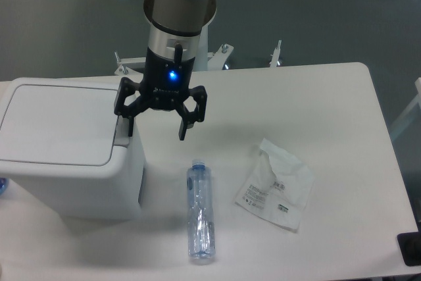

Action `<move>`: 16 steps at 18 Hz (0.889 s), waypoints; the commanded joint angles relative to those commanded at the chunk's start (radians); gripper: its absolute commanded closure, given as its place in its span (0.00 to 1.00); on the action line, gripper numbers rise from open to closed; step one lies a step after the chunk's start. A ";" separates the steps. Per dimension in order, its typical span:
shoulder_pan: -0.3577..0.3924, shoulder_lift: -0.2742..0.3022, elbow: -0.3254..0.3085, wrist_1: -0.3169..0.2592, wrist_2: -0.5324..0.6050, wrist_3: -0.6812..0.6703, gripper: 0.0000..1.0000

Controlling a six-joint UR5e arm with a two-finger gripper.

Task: Open the trash can
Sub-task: 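Lower the gripper finger onto the grey lid tab and press, then hold the gripper on the tab as the lid pops open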

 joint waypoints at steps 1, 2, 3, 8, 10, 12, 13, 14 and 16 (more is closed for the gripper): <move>0.000 0.000 0.000 0.000 0.000 0.000 0.00; 0.000 0.000 0.000 0.000 0.000 0.000 0.00; 0.000 0.000 0.000 0.000 0.000 0.000 0.00; 0.000 -0.002 0.000 0.000 0.000 -0.014 0.00; 0.000 -0.002 0.002 0.000 0.000 -0.021 0.00; 0.000 0.003 0.018 0.000 -0.002 -0.021 0.00; 0.002 0.006 0.035 0.000 0.000 -0.020 0.00; 0.003 0.008 0.054 0.000 -0.003 -0.020 0.00; 0.011 0.008 0.098 0.000 -0.006 -0.011 0.00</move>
